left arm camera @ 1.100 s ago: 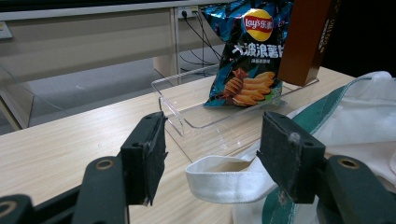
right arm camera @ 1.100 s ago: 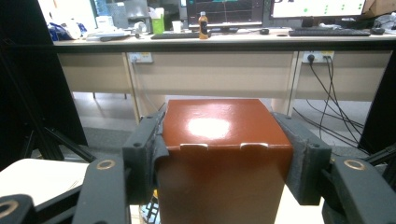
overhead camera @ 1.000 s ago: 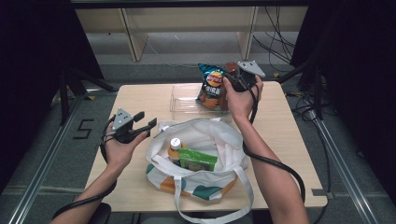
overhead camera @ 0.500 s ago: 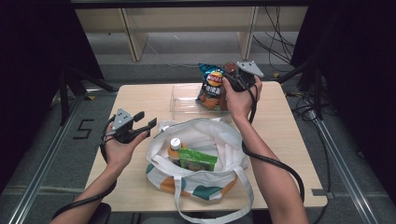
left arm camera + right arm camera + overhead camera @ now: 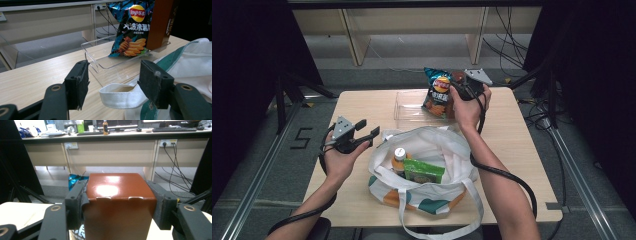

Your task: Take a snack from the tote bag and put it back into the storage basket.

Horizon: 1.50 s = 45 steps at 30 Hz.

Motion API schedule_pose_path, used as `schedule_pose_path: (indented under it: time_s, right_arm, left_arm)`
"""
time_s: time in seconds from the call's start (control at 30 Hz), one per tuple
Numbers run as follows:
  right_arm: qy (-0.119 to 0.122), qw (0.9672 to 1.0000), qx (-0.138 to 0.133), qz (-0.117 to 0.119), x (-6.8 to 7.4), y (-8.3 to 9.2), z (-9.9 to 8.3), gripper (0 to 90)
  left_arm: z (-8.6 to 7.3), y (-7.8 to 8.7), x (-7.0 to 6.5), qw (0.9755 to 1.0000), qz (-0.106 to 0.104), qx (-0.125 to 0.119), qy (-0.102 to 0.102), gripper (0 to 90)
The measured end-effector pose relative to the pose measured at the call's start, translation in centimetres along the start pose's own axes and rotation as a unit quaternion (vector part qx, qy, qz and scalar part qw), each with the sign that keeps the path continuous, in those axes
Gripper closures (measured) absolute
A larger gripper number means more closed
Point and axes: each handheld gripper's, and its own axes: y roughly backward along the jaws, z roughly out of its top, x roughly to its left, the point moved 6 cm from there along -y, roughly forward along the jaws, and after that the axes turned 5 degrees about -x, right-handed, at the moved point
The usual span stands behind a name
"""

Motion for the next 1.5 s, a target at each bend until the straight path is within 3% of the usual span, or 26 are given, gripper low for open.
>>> schedule_pose_path:
  time_s: [0.07,0.23,0.3,0.37,0.47,0.5,0.53,0.63,0.77,0.8,0.9,0.93,1.1,1.2,1.27,1.4,1.43,1.5]
  right_arm:
    - [-0.01,0.9999,0.003,-0.002,0.1,-0.1,-0.3,39.8]
    - [-0.005,0.9999,0.013,0.0,0.1,-0.3,-1.0,39.6]
    - [0.008,0.9999,0.008,0.004,0.0,-0.5,-1.2,39.5]
    - [-0.002,0.9999,0.014,0.002,0.0,-0.5,-1.3,39.4]
    - [0.004,0.9999,0.016,0.003,0.0,-0.5,-1.6,39.3]
    - [0.017,0.9997,0.012,0.008,-0.2,-0.7,-1.6,39.3]
    - [0.003,0.9998,0.019,0.004,0.0,-0.6,-1.7,39.2]
    - [-0.002,0.9998,0.02,0.004,0.1,-0.7,-1.9,39.2]
    - [0.001,0.9998,0.022,0.002,0.0,-0.8,-2.0,39.0]
    - [0.011,0.9998,0.019,0.006,-0.1,-0.8,-2.1,39.0]
    - [-0.001,0.9997,0.024,0.003,0.0,-0.8,-2.4,38.9]
    - [0.011,0.9997,0.022,0.006,-0.3,-0.9,-2.5,38.8]
    - [0.016,0.9995,0.027,0.007,-0.4,-1.0,-2.6,38.5]
    - [0.014,0.9995,0.028,0.008,-0.5,-1.1,-2.8,38.1]
    - [-0.005,0.9994,0.033,0.008,-0.1,-1.0,-3.0,37.8]
    - [0.01,0.999,0.043,0.01,-0.2,-1.1,-3.6,37.5]
    - [0.001,0.9986,0.053,0.007,-0.2,-1.1,-4.0,37.3]
    - [-0.001,0.9989,0.046,0.011,-0.3,-1.1,-4.2,37.1]
  left_arm:
    - [0.0,0.0,0.0,1.0,0.0,0.0,0.0,40.1]
    - [0.0,0.0,0.0,1.0,-0.001,0.0,0.0,40.2]
    - [0.0,0.0,0.0,1.0,-0.001,0.0,0.0,40.2]
    - [0.0,0.0,0.0,1.0,-0.001,0.0,0.0,40.2]
    - [0.0,-0.1,-0.1,1.0,-0.002,0.0,-0.002,40.1]
    - [0.0,-0.1,-0.1,1.0,-0.002,0.0,-0.001,40.2]
    - [0.0,-0.1,-0.1,1.0,-0.002,-0.001,-0.001,40.2]
    - [0.0,-0.1,0.0,1.0,-0.002,-0.001,-0.001,40.1]
    - [0.0,-0.1,-0.1,1.0,-0.002,0.0,-0.002,40.2]
    - [0.0,-0.1,-0.1,1.0,-0.003,-0.001,-0.002,40.1]
    - [0.0,-0.1,0.0,1.0,-0.002,-0.001,-0.002,40.1]
    - [0.0,-0.1,-0.1,1.0,-0.003,-0.001,-0.002,40.1]
    - [0.0,-0.1,-0.1,1.0,-0.002,0.001,-0.001,40.1]
    - [0.0,-0.1,-0.1,1.0,-0.003,0.002,-0.003,40.1]
    - [0.0,-0.1,-0.1,1.0,-0.003,0.001,-0.002,40.1]
    - [0.0,-0.1,-0.1,1.0,-0.003,0.0,-0.002,40.1]
    - [0.0,-0.1,-0.1,1.0,-0.003,0.001,-0.002,40.1]
    - [0.0,-0.1,-0.1,1.0,-0.003,0.0,-0.002,40.1]
